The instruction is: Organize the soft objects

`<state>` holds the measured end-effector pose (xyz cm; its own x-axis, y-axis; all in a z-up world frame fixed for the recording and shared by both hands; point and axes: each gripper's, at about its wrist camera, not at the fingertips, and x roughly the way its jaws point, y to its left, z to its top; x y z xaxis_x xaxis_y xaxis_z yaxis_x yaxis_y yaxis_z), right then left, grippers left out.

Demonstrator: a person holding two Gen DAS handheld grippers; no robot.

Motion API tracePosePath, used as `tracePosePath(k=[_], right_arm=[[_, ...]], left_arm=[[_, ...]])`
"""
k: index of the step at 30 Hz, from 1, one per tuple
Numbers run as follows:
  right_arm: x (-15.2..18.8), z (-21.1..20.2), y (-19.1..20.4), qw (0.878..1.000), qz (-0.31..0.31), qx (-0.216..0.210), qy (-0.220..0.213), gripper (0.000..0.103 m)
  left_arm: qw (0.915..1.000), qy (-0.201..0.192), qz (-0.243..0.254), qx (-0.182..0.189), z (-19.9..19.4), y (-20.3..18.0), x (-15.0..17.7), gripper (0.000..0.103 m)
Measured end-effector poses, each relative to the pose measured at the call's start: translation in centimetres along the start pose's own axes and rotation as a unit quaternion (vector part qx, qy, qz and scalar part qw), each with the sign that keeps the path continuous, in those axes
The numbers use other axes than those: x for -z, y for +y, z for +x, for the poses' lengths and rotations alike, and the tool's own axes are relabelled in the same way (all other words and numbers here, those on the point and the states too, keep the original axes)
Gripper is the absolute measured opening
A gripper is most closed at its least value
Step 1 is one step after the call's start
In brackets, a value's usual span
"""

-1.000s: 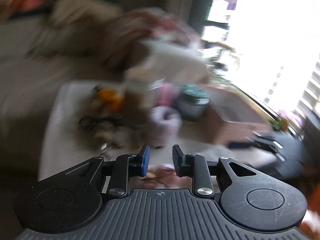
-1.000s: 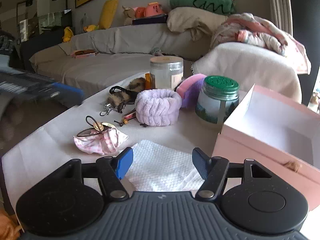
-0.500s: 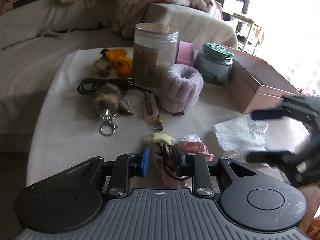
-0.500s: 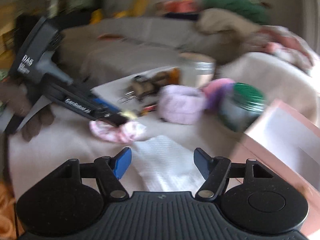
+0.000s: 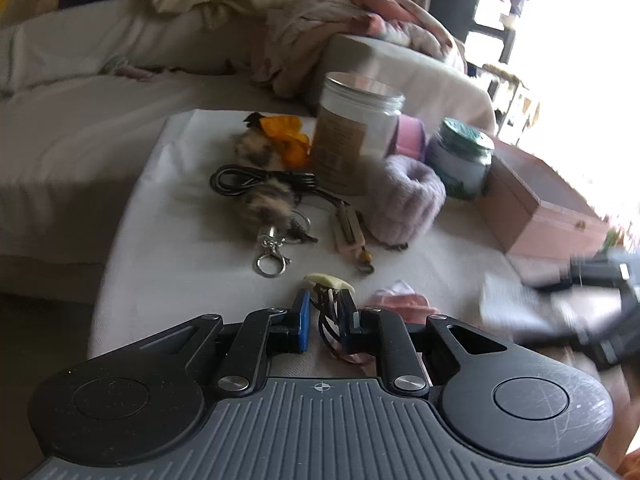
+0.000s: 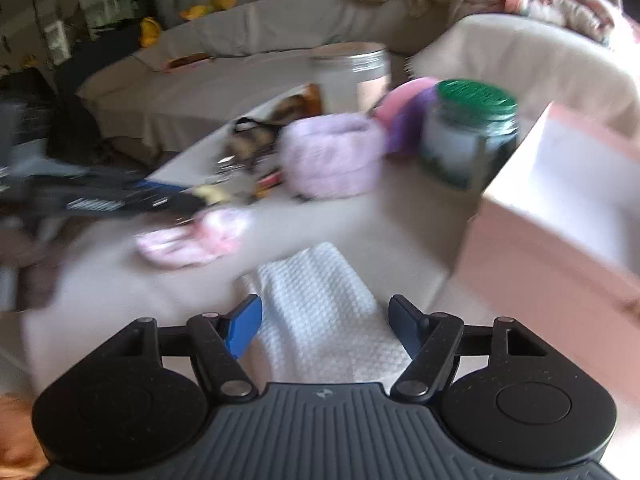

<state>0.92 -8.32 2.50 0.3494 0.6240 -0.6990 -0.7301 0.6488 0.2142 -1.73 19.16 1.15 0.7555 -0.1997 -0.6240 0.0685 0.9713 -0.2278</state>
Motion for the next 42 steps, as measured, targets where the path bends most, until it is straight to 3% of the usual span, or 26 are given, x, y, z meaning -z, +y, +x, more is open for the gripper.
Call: tracePosePath(k=[2,4,7,16,17,18,19,20,27,32,35,39,42], right_arm=[[0.4,-0.5,1.8,0.999,-0.031,-0.028,0.003,0.071],[0.6,-0.7,3.7,0.996,-0.089,-0.004,-0.009,0.071],[1.0,-0.2,5.2,0.989,-0.145,0.038,-0.014,0.071],[1.3,0.0,4.1,0.995,-0.098,0.014,0.013,0.07],[1.4,0.1,4.2,0.995,-0.098,0.019,0.011,0.061],[1.5,0.0,4.5,0.994,-0.102,0.022,0.01,0.042],[1.5,-0.3,4.9,0.994,-0.105,0.018,0.013,0.032],[1.6,-0.5,5.3,0.994,-0.109,0.016,0.015,0.012],[1.2,-2.5,5.7,0.995,-0.093,0.011,-0.015,0.011],[0.2,-5.7,5.1,0.995,-0.07,0.011,-0.07,0.011],[-0.1,-8.1,4.4,0.991,-0.067,0.034,-0.108,0.011],[-0.8,-12.6,1.7,0.98,-0.05,0.084,-0.171,0.011],[-1.6,-15.6,-1.7,0.968,-0.016,0.136,-0.212,0.011]], left_arm=[[0.9995,-0.001,-0.03,0.015,0.1,0.7,-0.1,0.018],[0.9987,0.012,-0.041,0.027,0.6,0.9,-0.2,0.02],[0.9998,0.014,0.002,0.016,0.9,-0.3,0.0,0.021],[0.9943,0.027,0.101,-0.022,2.5,-3.6,-0.6,0.021],[0.9926,0.024,0.116,-0.029,2.5,-4.0,-0.4,0.021],[0.9914,0.021,0.125,-0.033,2.5,-4.3,-0.3,0.019],[0.9906,0.019,0.131,-0.033,2.4,-4.4,0.0,0.018],[0.9905,0.018,0.133,-0.03,2.2,-4.4,0.1,0.017],[0.9942,0.001,0.107,-0.008,-0.9,-4.0,0.3,0.013],[0.993,-0.023,0.116,-0.003,-3.7,-5.0,-1.0,0.013],[0.9934,-0.045,0.105,0.009,-5.5,-5.7,-2.7,0.013],[0.99,-0.081,0.095,0.067,-7.2,-8.9,-6.8,0.013],[0.9805,-0.107,0.105,0.127,-6.7,-13.2,-10.8,0.013]])
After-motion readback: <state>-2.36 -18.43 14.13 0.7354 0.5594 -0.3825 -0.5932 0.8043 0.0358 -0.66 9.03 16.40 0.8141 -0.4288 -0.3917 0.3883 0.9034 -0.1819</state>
